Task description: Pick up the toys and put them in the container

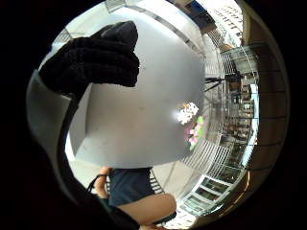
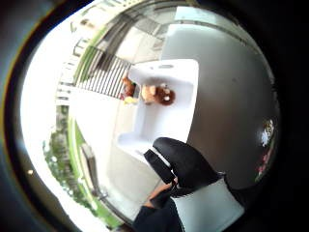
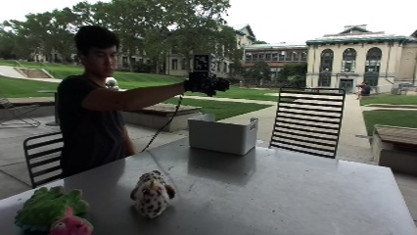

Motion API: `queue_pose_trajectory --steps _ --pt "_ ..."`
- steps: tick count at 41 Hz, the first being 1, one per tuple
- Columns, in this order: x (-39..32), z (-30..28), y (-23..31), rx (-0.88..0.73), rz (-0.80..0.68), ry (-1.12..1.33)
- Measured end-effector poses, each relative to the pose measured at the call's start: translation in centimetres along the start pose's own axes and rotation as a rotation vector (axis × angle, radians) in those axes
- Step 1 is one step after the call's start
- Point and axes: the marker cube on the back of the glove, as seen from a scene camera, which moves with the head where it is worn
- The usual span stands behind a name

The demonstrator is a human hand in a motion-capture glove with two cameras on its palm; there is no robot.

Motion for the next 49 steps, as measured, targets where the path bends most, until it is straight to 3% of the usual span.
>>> queue_pose_trajectory --steps 16,28,49 --pt "18.2 2.7 1.7 -0.015 0.151 0.029" --pt "31.8 7.4 3.6 -0.058 0.354 0.083" --pt "40.6 21.5 6.3 -0.283 0.533 0.048"
